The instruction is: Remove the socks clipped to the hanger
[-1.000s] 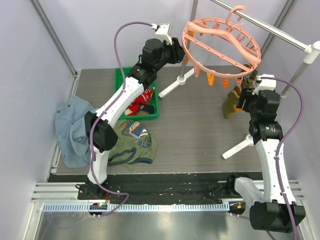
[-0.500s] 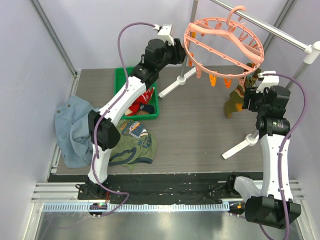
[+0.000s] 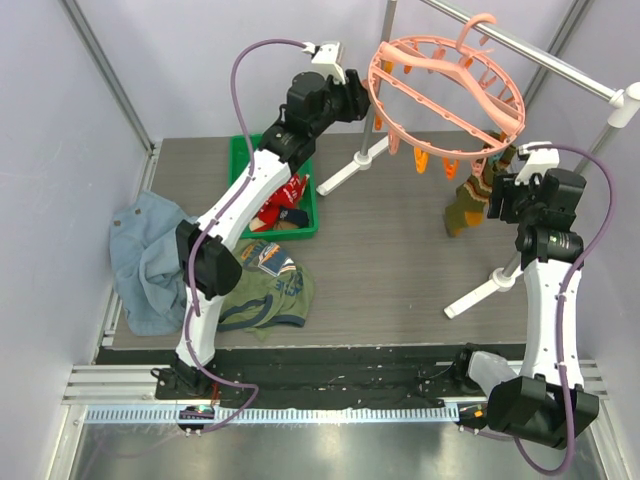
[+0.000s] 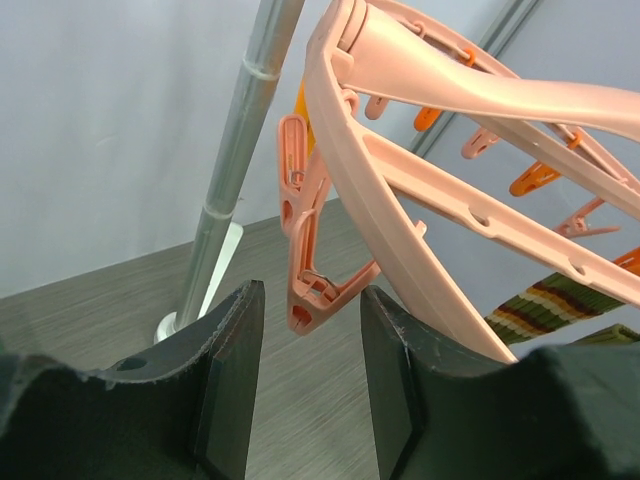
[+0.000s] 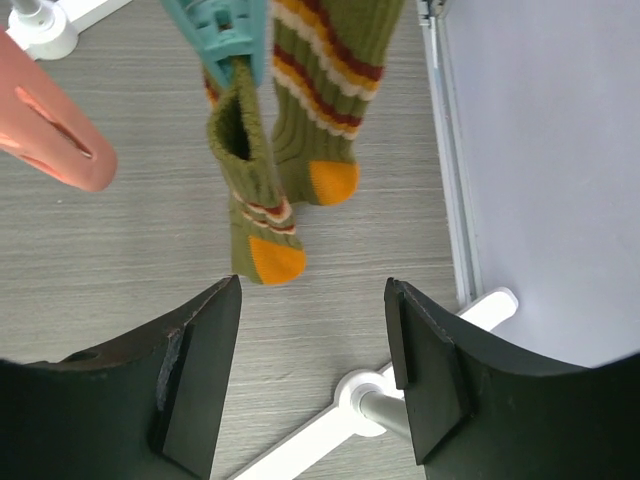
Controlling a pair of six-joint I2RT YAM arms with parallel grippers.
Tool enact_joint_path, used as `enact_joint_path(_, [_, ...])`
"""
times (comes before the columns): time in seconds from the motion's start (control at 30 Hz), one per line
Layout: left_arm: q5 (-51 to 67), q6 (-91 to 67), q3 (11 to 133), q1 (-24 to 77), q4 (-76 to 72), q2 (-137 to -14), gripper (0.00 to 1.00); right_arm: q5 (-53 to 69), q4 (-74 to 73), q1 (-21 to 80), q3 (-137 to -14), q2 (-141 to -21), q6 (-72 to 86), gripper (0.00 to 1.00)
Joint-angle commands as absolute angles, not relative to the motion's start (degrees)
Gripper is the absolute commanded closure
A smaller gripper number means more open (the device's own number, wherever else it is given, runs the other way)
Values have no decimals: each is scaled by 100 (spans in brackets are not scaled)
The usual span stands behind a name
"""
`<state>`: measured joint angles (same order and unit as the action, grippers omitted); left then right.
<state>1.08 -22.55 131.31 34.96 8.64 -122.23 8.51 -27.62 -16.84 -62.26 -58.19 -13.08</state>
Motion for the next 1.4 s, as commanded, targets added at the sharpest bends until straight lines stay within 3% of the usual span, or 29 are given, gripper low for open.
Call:
enact_joint_path(0.0, [97, -2320, 13438, 3498, 703, -12305, 53, 1536, -2523, -1749, -6513, -6002, -1555, 34])
enact_joint_path(0.37, [44, -2197, 13351, 3498, 756, -12164, 53, 2214, -1934, -1749, -6618, -6416, -1749, 42])
enact_joint_path(0.47, [44, -2171, 13316, 3489, 765, -12112, 53, 2373, -1881, -1749, -6636, -6469, -1802, 55])
enact_joint_path(0.5, [35, -2180, 13298, 3489, 756, -12103, 53, 2382, -1872, -1758, -6644, -6477, -1810, 67])
enact_joint_path(0.53, [44, -2180, 13289, 3489, 756, -12076, 53, 2399, -1855, -1758, -6636, -6495, -1819, 72])
enact_joint_path(0.8, [53, -2127, 12754, 3489, 738, -11647, 49, 2751, -1565, -1749, -6469, -6451, -1592, 99])
enact_joint_path(1.07, [-439, -2144, 11385, 3445, 782, -10583, 23, 2699, -1450, -1731, -6346, -6126, -1002, 99])
enact_joint_path(1.37, [-554, -2364, 9406, 3393, 598, -9117, 16, 2426, -1845, -1653, -6372, -5793, -537, 99])
